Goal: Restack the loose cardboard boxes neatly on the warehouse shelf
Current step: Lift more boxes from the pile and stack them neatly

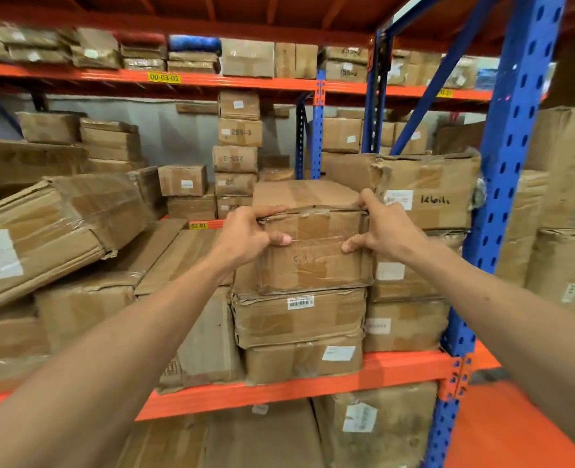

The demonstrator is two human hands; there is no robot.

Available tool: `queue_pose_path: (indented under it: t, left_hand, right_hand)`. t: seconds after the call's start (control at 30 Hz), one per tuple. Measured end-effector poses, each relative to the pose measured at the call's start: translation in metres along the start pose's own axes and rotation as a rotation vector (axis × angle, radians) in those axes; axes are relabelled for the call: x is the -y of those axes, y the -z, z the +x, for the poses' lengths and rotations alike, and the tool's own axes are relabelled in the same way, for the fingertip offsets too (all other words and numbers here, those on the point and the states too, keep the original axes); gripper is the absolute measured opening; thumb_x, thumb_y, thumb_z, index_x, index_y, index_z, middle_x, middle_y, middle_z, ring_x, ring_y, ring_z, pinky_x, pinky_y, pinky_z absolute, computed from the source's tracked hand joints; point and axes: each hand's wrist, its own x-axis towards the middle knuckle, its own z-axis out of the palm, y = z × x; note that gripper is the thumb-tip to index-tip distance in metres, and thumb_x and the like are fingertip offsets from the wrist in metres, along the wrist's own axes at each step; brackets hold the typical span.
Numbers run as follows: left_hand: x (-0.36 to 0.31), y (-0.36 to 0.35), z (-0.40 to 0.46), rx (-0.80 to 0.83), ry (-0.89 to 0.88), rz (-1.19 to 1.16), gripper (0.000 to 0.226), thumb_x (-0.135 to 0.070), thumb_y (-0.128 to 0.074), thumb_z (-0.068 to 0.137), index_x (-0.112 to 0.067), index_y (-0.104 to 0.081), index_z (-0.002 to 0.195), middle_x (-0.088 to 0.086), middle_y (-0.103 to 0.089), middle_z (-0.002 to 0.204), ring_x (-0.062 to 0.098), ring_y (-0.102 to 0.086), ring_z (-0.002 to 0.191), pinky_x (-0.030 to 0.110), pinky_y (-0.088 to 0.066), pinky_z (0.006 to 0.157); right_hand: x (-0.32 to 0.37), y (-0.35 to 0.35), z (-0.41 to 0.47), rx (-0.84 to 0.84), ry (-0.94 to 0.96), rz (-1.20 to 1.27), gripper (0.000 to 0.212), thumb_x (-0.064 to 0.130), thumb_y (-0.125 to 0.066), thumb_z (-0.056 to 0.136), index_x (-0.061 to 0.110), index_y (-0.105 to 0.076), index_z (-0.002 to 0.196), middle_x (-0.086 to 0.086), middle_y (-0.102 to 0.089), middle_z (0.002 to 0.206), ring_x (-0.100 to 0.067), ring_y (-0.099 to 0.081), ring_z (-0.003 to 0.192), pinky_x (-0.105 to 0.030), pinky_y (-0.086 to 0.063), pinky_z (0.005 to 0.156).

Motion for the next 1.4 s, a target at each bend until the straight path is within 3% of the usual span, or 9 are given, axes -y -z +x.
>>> queue_pose_path:
  t: [0.23,0.5,0.6,0.67,0.73,0.8,1.03,1.17,1.4]
  left_hand:
    - [-0.004,-0.011,0.003,-0.007,0.015,-0.023,0.070,-0.023,-0.091,0.073,-0.029,-0.064,0.138,0.003,-0.063,0.142,0.021,-0.050,0.137,0.043,-0.038,0.118]
    - [-0.006,-0.018,-0.005,-0.003,0.000,0.063,0.076,-0.033,-0.083,0.083,-0.037,-0.048,0.150,0.005,-0.049,0.155,0.028,-0.039,0.145,0.053,-0.033,0.119]
    - [-0.007,-0.016,-0.020,0.039,0.022,0.070,0.097,-0.045,-0.078,0.085,-0.048,-0.017,0.160,0.008,-0.028,0.167,0.028,-0.024,0.154,0.057,-0.027,0.122]
    - [-0.005,-0.003,-0.031,0.028,0.041,0.055,0.108,-0.051,-0.077,0.083,-0.053,0.000,0.159,0.007,-0.017,0.171,0.024,-0.011,0.158,0.058,-0.020,0.125]
    - [0.001,0.019,-0.038,-0.072,0.053,0.089,0.111,-0.055,-0.076,0.083,-0.050,0.004,0.160,0.004,-0.015,0.172,0.022,-0.008,0.158,0.057,-0.018,0.125]
    - [0.011,0.046,-0.048,-0.234,0.051,0.123,0.111,-0.058,-0.075,0.084,-0.038,0.000,0.163,0.002,-0.020,0.170,0.022,-0.017,0.157,0.053,-0.024,0.125]
    - [0.073,0.152,-0.104,-0.508,0.155,0.289,0.117,-0.060,-0.078,0.080,-0.022,-0.007,0.165,0.008,-0.026,0.168,0.026,-0.026,0.153,0.046,-0.026,0.124]
    - [0.115,0.219,-0.137,-0.566,0.281,0.290,0.120,-0.060,-0.079,0.078,-0.027,-0.002,0.164,0.011,-0.027,0.167,0.030,-0.027,0.152,0.049,-0.027,0.123]
    - [0.157,0.333,-0.141,-0.560,0.331,0.283,0.132,-0.065,-0.081,0.073,-0.029,0.008,0.163,0.010,-0.024,0.169,0.029,-0.028,0.153,0.047,-0.029,0.120]
  right_hand:
    - [-0.003,-0.009,0.002,-0.027,-0.094,0.031,0.071,0.035,-0.094,0.066,0.039,-0.032,0.100,0.001,-0.046,0.085,-0.014,-0.048,0.071,-0.039,-0.044,0.071]
    - [0.011,-0.001,-0.005,0.015,-0.119,-0.116,0.069,0.038,-0.091,0.070,0.034,-0.032,0.106,0.001,-0.053,0.088,-0.030,-0.057,0.087,-0.040,-0.044,0.070]
    - [0.034,0.008,-0.008,0.028,-0.138,-0.463,0.065,0.048,-0.086,0.073,0.025,-0.039,0.113,-0.013,-0.062,0.116,-0.038,-0.058,0.107,-0.042,-0.047,0.075]
    - [0.054,0.014,-0.004,0.066,-0.180,-0.541,0.081,0.058,-0.081,0.075,0.023,-0.040,0.135,-0.027,-0.042,0.145,-0.047,-0.045,0.129,-0.053,-0.047,0.098]
    - [0.080,0.019,-0.001,0.070,-0.146,-0.479,0.102,0.067,-0.077,0.074,0.028,-0.025,0.152,-0.030,-0.017,0.159,-0.051,-0.025,0.143,-0.059,-0.034,0.110]
    - [0.109,0.021,0.006,0.050,-0.044,-0.380,0.111,0.074,-0.072,0.072,0.035,-0.013,0.157,-0.028,-0.007,0.162,-0.050,-0.016,0.147,-0.059,-0.027,0.114]
    - [0.214,-0.030,0.025,0.147,0.223,-0.098,0.119,0.077,-0.075,0.066,0.050,0.004,0.152,-0.021,0.007,0.166,-0.051,-0.013,0.148,-0.066,-0.025,0.115]
    - [0.273,-0.074,0.037,0.184,0.339,-0.055,0.119,0.078,-0.075,0.064,0.058,0.008,0.147,-0.019,0.009,0.166,-0.052,-0.017,0.147,-0.066,-0.029,0.113]
    - [0.392,-0.122,0.081,0.241,0.412,0.031,0.118,0.076,-0.074,0.069,0.053,0.006,0.154,-0.020,0.013,0.166,-0.048,-0.009,0.151,-0.065,-0.025,0.116]
